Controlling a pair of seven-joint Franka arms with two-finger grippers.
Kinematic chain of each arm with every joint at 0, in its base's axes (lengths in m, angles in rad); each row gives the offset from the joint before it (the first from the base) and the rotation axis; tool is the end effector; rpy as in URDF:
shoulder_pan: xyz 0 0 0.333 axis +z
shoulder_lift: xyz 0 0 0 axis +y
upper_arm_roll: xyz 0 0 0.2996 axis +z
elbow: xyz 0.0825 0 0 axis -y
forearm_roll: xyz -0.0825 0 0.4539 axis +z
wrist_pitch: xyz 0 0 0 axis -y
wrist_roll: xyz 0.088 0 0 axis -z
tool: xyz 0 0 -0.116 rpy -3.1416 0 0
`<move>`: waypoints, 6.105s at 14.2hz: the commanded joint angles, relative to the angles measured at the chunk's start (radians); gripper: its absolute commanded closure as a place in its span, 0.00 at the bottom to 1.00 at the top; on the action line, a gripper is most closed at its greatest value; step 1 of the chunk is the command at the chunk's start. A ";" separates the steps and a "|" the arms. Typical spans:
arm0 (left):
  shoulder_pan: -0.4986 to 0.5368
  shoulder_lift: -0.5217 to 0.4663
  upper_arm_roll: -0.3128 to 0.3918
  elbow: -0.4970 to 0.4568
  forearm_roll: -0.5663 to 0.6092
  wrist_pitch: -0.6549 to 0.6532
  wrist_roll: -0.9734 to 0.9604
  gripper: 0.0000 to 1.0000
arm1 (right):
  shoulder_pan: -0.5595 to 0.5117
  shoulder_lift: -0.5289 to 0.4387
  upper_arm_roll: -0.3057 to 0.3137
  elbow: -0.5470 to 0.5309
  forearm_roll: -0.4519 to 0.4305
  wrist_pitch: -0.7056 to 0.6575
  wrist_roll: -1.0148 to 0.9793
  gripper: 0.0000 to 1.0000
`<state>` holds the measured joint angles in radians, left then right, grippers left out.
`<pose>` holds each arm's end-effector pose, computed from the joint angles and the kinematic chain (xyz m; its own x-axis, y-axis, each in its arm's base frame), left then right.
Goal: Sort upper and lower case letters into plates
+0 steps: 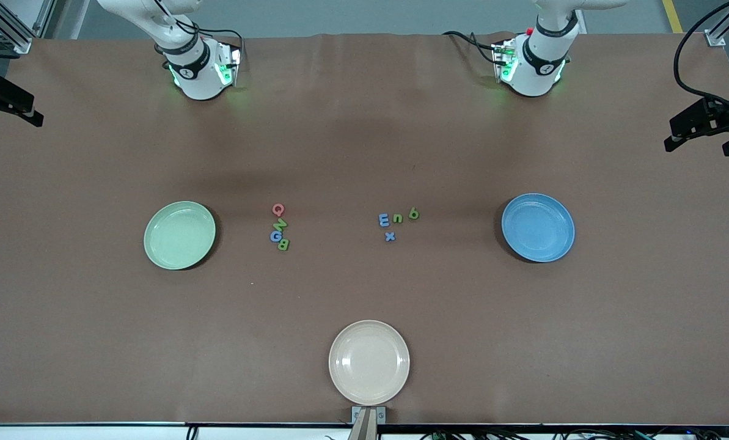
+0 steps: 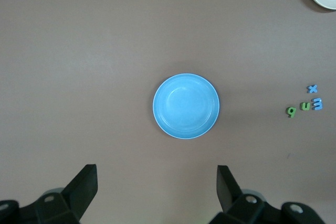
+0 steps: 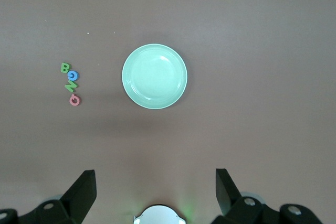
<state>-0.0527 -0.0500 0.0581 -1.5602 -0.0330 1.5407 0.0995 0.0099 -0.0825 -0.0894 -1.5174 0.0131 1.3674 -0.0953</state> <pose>0.6070 0.0002 0.6329 0.9949 -0.0949 0.0338 -0.0960 -0.9948 0.0326 0.5743 -0.0463 0.6598 0.9977 0.0194 -0.0655 0.0177 -0.9995 -0.0267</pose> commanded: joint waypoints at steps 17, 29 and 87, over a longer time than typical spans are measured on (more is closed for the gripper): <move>-0.042 0.212 -0.302 -0.017 -0.035 0.039 -0.208 0.00 | -0.040 0.317 -0.003 0.060 -0.015 0.021 -0.009 0.00; -0.295 0.383 -0.350 -0.222 0.027 0.429 -0.483 0.00 | 0.304 0.363 0.004 -0.214 0.130 0.542 0.574 0.00; -0.222 0.415 -0.354 -0.406 0.193 0.678 -0.339 0.95 | 0.210 0.374 -0.004 -0.466 0.053 0.809 0.398 0.99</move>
<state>-0.3384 0.4531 -0.2918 -1.9358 0.1559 2.2678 -0.3082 0.2895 0.3892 -0.1151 -1.8545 0.1125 2.1543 0.4034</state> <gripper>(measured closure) 0.722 0.731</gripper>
